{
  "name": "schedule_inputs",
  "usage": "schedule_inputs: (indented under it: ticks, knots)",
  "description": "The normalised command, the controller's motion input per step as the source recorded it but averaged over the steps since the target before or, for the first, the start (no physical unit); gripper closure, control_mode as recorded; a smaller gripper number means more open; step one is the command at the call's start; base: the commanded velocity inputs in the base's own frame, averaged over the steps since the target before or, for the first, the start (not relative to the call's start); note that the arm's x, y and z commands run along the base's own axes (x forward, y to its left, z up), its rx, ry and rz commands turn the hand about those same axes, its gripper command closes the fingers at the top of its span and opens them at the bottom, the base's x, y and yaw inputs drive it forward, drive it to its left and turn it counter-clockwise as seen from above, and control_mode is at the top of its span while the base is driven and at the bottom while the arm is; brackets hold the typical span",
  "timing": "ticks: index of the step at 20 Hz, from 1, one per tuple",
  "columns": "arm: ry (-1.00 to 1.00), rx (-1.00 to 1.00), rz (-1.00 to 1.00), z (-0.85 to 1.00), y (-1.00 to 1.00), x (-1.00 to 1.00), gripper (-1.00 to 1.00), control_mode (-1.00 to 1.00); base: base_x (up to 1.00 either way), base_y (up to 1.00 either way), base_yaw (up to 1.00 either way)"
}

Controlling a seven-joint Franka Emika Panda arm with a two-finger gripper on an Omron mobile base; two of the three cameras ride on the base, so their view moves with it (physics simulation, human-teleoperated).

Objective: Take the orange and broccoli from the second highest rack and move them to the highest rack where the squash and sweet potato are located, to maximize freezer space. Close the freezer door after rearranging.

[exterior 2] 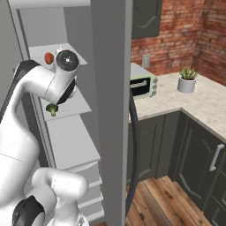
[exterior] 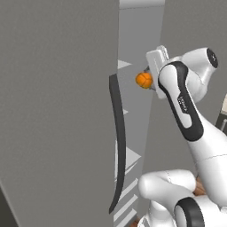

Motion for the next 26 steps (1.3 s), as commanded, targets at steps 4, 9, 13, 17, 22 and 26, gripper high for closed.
schedule_inputs:
  ticks: [4, 9, 13, 17, 22, 26]
  knots:
    - [0.01, 0.07, -0.04, 0.55, -0.19, 0.18, 1.0, -1.0, 0.0, 0.0, 0.0]
    - [0.0, 0.12, 0.0, 0.36, -0.12, 0.32, 1.0, -1.0, 0.0, 0.0, 0.0]
    - [0.0, 0.12, 0.0, 0.12, -0.01, 0.44, 1.0, -1.0, 0.0, 0.0, 0.0]
    - [0.0, 0.01, 0.0, 0.01, 0.0, 0.48, 1.0, -1.0, 0.0, 0.0, 0.0]
    - [0.04, 0.0, 0.0, 0.0, 0.05, 0.5, 1.0, -1.0, 0.0, 0.0, 0.0]
    - [0.01, 0.0, 0.0, 0.0, 0.12, 0.48, 1.0, -1.0, 0.0, 0.0, 0.0]
